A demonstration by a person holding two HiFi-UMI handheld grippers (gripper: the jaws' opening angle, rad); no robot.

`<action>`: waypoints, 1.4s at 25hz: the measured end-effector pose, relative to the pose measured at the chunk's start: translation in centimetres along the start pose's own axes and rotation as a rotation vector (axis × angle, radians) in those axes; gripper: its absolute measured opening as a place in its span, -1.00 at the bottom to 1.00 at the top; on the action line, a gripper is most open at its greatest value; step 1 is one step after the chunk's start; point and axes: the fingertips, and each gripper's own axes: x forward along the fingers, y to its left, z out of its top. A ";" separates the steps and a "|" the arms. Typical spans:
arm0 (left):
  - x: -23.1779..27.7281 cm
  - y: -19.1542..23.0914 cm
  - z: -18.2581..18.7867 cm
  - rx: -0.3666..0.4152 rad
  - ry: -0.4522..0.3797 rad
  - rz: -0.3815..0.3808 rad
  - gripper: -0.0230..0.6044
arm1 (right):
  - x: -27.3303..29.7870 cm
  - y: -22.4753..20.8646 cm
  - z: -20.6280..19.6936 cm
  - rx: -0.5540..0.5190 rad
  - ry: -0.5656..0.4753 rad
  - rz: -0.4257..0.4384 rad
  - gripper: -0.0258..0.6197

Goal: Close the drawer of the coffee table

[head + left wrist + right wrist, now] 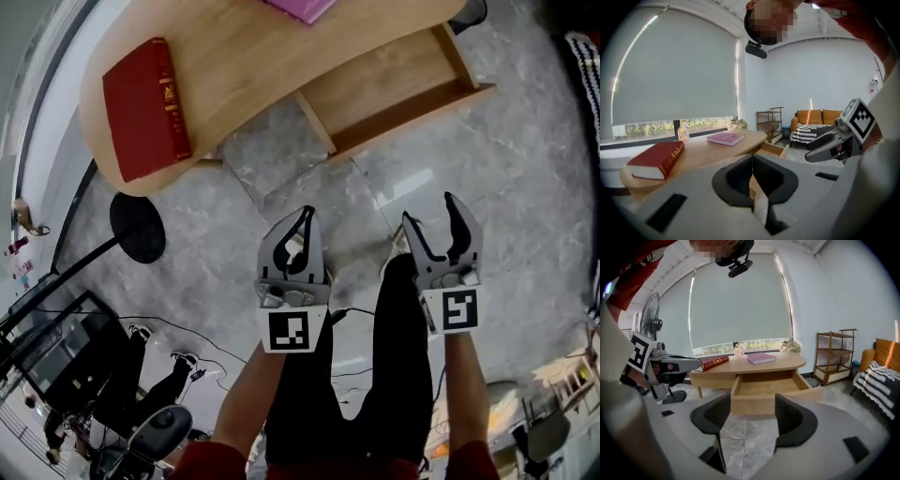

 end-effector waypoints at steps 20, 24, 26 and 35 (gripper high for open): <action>4.0 -0.1 -17.0 -0.073 0.136 0.045 -0.90 | 9.6 -2.5 -12.8 -0.030 0.043 -0.020 -0.01; 5.0 0.1 -17.9 -0.075 0.122 0.048 -0.90 | 11.1 -3.1 -12.8 -0.055 0.015 -0.011 0.00; 5.3 0.1 -18.3 -0.063 0.105 0.033 -0.90 | 11.9 -3.3 -12.4 -0.063 -0.023 -0.009 0.00; 8.6 2.9 -19.5 0.047 -0.110 -0.021 -0.90 | 14.9 -3.2 -11.1 -0.121 -0.219 0.029 0.01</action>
